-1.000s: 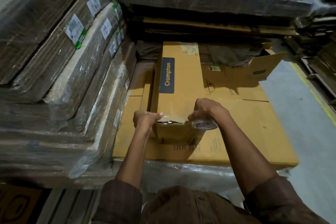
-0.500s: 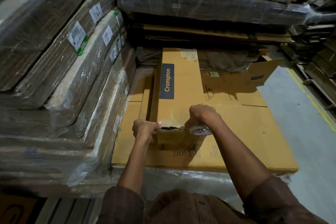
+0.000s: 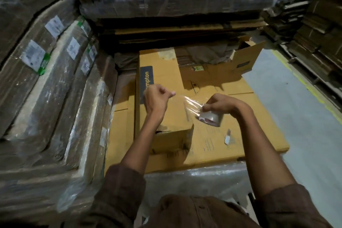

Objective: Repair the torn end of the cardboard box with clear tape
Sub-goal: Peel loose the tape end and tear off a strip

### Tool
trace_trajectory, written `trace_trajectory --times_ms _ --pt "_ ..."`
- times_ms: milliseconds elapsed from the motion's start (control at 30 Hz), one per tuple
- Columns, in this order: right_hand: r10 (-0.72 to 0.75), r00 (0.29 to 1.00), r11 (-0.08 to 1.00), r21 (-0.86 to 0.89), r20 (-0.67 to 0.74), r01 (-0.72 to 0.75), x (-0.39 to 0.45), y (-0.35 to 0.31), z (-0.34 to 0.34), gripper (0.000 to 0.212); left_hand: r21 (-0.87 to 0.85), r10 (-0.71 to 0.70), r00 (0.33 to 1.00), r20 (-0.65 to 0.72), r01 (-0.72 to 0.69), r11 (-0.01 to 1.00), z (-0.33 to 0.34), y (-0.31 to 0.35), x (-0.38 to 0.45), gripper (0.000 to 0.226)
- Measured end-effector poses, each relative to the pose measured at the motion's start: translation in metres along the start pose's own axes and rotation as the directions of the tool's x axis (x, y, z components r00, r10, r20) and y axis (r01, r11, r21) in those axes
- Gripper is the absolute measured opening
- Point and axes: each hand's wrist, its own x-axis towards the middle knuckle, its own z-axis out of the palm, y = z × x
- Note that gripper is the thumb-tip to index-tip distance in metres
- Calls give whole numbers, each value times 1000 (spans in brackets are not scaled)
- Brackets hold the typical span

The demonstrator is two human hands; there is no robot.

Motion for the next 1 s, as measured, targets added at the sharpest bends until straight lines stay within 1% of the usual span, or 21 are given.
trace_trajectory --times_ms 67,167,267,367,400,433,467,500,567,600,667,733,833,900,933,1000 --pt "33 999 996 81 -42 -30 -8 35 -3 27 -6 82 993 82 -82 997 30 19 3 21" --pt "142 987 957 265 -74 -118 -16 91 13 26 31 142 965 222 -152 988 84 41 1 17" --pt "274 959 866 453 -76 -212 -21 139 41 26 115 138 922 363 -191 975 141 46 -11 17" --pt "382 923 764 578 -48 -287 -21 177 70 38 214 124 874 470 -249 944 195 34 -24 11" --pt "404 914 735 608 -38 -300 -19 188 78 39 245 109 857 504 -263 933 212 26 -27 10" --pt "429 903 715 624 -35 -316 -18 196 86 33 273 84 840 536 -266 924 228 16 -29 11" --pt "452 892 695 639 -33 -329 -16 204 93 23 290 54 823 565 -260 921 243 4 -31 13" --pt "464 885 675 657 -26 -335 -13 211 100 21 297 26 807 590 -247 922 255 -8 -33 15" --pt "480 877 640 682 3 -353 -6 228 118 33 295 -13 777 629 -222 929 274 -35 -40 13" --pt "494 869 622 689 23 -372 -5 234 128 35 303 -34 759 650 -218 928 281 -49 -46 10" --pt "505 860 588 701 73 -405 -1 248 147 32 337 -83 725 684 -213 917 292 -79 -55 7" --pt "512 850 571 690 125 -445 2 260 162 25 349 -130 697 706 -181 920 302 -106 -64 5" --pt "521 828 540 670 208 -509 4 269 179 22 347 -179 667 724 -127 929 307 -138 -74 10" --pt "525 816 527 660 243 -536 8 275 191 23 340 -166 656 736 -146 929 311 -158 -82 13" --pt "527 811 519 660 254 -543 10 278 197 24 335 -161 655 738 -149 930 312 -166 -86 12" --pt "535 802 500 666 265 -553 13 282 207 22 313 -167 667 726 -104 944 313 -180 -89 13"
